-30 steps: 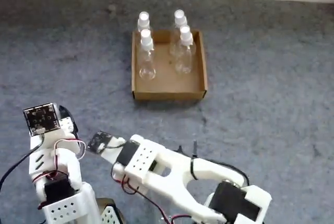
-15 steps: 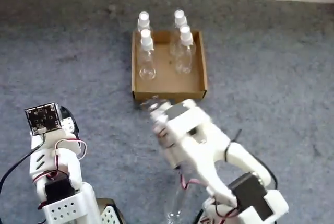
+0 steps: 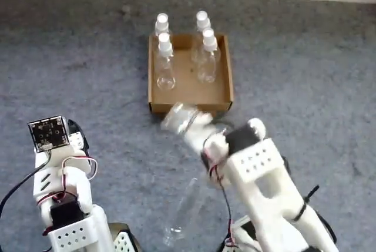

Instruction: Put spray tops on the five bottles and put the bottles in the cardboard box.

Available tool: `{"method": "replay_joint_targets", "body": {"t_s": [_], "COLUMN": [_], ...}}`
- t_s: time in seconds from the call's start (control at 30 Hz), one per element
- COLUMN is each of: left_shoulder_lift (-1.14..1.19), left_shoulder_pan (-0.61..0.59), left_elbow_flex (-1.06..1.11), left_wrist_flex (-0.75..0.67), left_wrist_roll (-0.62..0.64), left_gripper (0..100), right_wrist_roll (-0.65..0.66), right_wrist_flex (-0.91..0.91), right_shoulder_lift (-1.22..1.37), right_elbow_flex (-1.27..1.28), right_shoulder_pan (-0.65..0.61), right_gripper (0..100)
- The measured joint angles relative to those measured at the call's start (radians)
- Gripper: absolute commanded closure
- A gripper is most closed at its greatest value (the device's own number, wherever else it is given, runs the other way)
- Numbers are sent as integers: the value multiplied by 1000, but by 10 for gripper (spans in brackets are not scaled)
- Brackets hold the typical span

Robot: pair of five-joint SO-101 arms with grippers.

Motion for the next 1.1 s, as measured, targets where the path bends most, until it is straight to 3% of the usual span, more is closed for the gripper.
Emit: {"method": "replay_joint_targets", "body": {"t_s": [0.1,0.33,0.47,0.7,0.9,1.1], "left_shoulder_lift": [0,2,2,3,3,3], "left_shoulder_pan": [0,0,0,0,0,0], "left_elbow_flex": [0,9,12,12,12,12], "left_wrist_flex": [0,-21,-32,-35,-35,-35], "left_wrist_roll": [0,0,0,-2,-2,-2], "left_gripper": [995,995,995,995,995,995], "right_wrist_roll": [92,137,282,442,448,333], "right_wrist_flex": [44,11,-5,-57,-221,-399], "right_shoulder_lift": [-40,-31,-15,-18,-8,5], "right_elbow_flex": [0,2,77,235,278,367], "right_shoulder_pan": [-112,-382,-477,-499,-503,-419], "right_gripper": [807,807,807,807,810,811]}}
